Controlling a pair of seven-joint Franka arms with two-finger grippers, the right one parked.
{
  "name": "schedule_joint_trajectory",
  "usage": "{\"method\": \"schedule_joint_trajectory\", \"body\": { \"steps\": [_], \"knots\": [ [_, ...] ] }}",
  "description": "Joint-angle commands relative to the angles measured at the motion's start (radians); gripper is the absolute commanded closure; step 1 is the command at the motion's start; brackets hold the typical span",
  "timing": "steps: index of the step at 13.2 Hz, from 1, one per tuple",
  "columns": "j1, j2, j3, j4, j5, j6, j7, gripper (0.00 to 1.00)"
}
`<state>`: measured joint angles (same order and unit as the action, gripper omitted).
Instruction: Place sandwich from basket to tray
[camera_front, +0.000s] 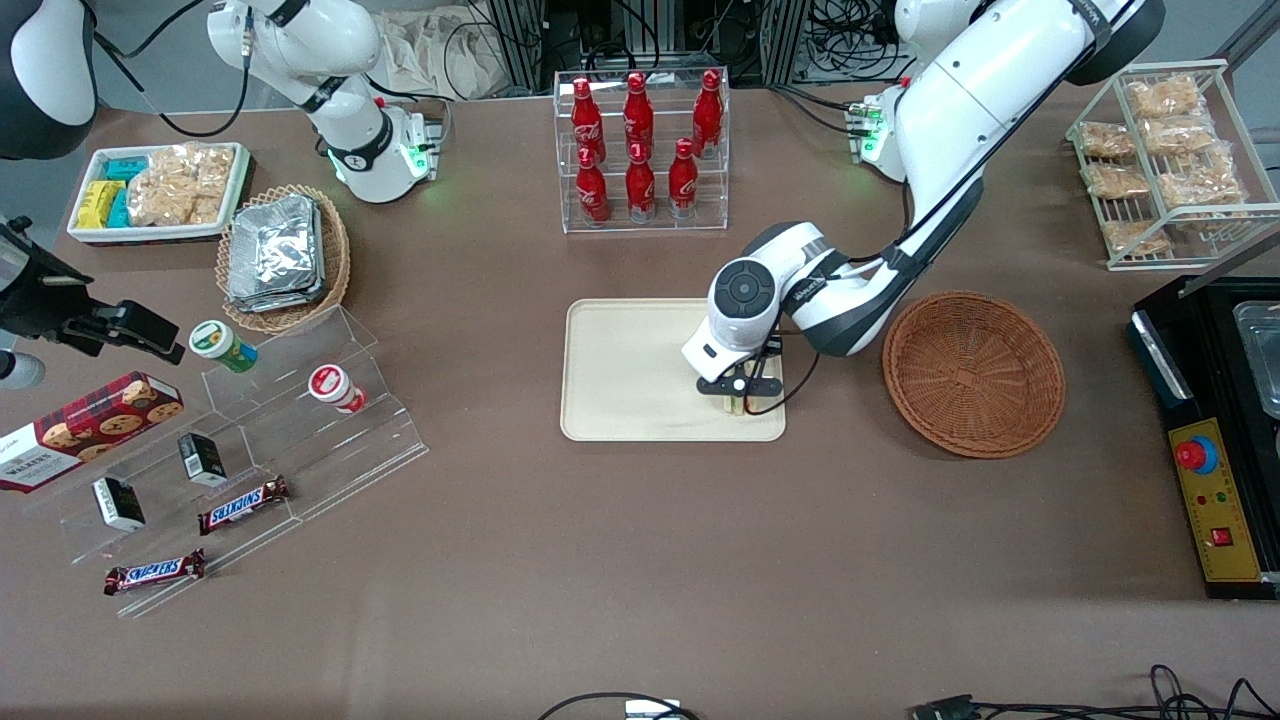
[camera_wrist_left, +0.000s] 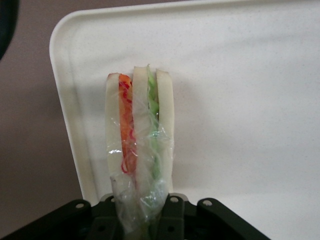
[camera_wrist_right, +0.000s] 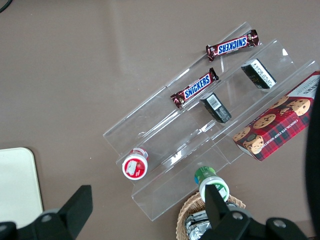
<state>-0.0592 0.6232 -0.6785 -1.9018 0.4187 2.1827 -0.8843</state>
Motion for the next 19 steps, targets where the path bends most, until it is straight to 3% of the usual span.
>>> {"method": "schedule_joint_trajectory", "body": {
  "steps": [1, 5, 7, 13, 16, 19],
  "knots": [
    [0.012, -0.036, -0.006, -0.017, 0.014, -0.011, -0.024, 0.0],
    [0.03, -0.072, -0.013, -0.01, 0.0, -0.014, -0.042, 0.0],
    [0.03, -0.147, -0.013, -0.003, -0.078, -0.033, -0.045, 0.0],
    [0.099, -0.365, -0.01, 0.208, -0.244, -0.424, 0.154, 0.0],
    [0.253, -0.454, -0.01, 0.3, -0.334, -0.585, 0.367, 0.0],
    [0.45, -0.563, -0.009, 0.299, -0.374, -0.621, 0.56, 0.0]
  ]
}}
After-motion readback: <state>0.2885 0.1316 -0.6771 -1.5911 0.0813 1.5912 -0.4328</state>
